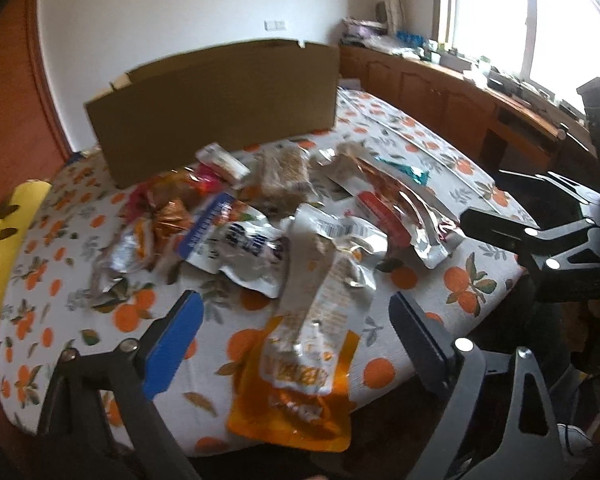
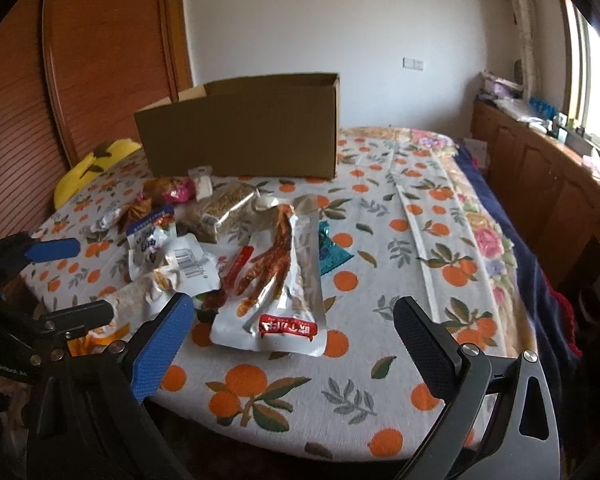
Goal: Organize snacks
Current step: 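Move both tools forward toward the pile of snack bags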
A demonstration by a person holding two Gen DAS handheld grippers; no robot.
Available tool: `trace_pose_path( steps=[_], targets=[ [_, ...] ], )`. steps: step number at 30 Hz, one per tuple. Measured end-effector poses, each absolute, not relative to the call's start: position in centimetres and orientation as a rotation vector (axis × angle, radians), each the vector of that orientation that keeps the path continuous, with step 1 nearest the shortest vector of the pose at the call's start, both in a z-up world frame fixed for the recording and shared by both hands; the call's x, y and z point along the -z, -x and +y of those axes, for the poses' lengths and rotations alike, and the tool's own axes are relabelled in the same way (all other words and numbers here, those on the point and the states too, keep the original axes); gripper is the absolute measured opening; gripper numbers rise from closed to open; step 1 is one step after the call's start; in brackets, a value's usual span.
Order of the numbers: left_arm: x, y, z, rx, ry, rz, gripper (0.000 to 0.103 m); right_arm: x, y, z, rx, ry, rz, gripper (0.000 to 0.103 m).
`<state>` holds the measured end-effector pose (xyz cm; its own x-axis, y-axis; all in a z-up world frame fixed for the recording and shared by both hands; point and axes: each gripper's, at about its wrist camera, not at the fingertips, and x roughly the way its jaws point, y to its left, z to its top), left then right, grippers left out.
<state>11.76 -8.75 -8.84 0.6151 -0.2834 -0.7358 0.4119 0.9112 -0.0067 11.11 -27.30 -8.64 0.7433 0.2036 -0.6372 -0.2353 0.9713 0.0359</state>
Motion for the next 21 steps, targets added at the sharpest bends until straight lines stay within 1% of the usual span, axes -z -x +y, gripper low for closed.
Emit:
trace_pose_path(
  steps=[1,4,13,18,20,21],
  targets=[
    [9.0,-12.0,-9.0,0.411,-0.173,0.828,0.09,8.8,-11.3,-27.4,-0.246,0.045,0.697,0.101],
    [9.5,-12.8,-9.5,0.444,-0.179,0.858,0.089,9.4,-12.0,-27.6,-0.264,0.034,0.715,0.101],
    [11.6,-14.7,-10.5,0.435,-0.243,0.947,0.09,9.8,-13.3,-27.5,-0.29,0.034,0.731,0.101],
    [11.8,-15.0,-10.5,0.448,-0.232,0.948,0.09,10.1,-13.8,-27.4,-0.3,0.035,0.741,0.101],
    [11.8,-15.0,-10.4,0.455,-0.23,0.942,0.088,10.3,-14.1,-27.3,-0.306,0.034,0.748,0.101],
    [11.7,-15.0,-10.2,0.454,-0.228,0.938,0.083,10.4,-14.3,-27.2,-0.311,0.032,0.752,0.101]
  ],
)
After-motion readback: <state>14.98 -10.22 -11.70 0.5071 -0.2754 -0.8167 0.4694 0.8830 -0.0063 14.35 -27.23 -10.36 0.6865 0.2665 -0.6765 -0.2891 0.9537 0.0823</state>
